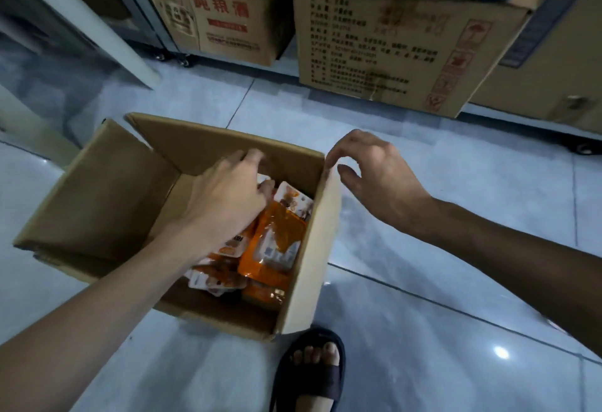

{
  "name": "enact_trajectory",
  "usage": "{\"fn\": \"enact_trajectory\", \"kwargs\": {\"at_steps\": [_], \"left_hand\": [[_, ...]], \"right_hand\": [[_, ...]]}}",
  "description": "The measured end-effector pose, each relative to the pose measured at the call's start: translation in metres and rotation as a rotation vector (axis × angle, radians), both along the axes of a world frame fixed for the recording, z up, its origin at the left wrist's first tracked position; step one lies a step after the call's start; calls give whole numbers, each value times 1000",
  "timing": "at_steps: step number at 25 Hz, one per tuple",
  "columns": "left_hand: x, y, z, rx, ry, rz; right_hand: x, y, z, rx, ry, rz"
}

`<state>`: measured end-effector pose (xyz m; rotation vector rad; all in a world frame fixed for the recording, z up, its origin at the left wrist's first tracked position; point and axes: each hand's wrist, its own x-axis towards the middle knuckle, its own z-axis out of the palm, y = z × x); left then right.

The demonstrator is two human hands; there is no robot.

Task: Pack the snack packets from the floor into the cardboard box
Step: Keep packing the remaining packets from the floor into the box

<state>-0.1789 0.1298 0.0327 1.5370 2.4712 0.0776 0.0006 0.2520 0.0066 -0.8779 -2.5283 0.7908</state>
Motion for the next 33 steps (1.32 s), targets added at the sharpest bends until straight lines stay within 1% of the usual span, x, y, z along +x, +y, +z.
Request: {"fn": "enact_trajectory", "kwargs": {"at_steps": [3, 5, 6, 8, 9, 11, 13, 15, 20, 23, 25, 29, 30, 31, 33], "left_hand": [[59, 29, 32, 76, -123, -106], [105, 48, 38, 132, -192, -247], [129, 58, 36, 124, -210, -329], [170, 75, 23, 34, -246, -458], [191, 84, 13, -40, -275, -510], [226, 97, -13, -213, -343, -581], [254, 103, -41, -369, -402, -618], [274, 106, -66, -456, -407, -638], [290, 100, -103, -507, -416, -622], [293, 95, -111, -530, -447, -593], [294, 91, -113, -521, -478, -552], [294, 83, -118, -457, -597, -420], [291, 81, -119, -431, -621, -379], [288, 79, -120, -406, -647, -330], [281, 76, -117, -336, -766, -182]], "right_hand": [[73, 15, 12, -111, -52, -142], [136, 28, 6, -163, -140, -221], [170, 34, 0, -204, -197, -267], [234, 49, -19, -304, -353, -360], [268, 53, -29, -357, -433, -416], [331, 56, -56, -454, -533, -549], [379, 47, -88, -486, -656, -663], [408, 41, -117, -480, -746, -690], [430, 36, -153, -328, -751, -687], [427, 30, -158, -354, -769, -648], [418, 26, -154, -399, -723, -650], [385, 7, -144, -547, -557, -706], [373, 1, -139, -613, -454, -742], [359, -4, -132, -717, -285, -790], [325, -13, -114, -932, 124, -838]]}}
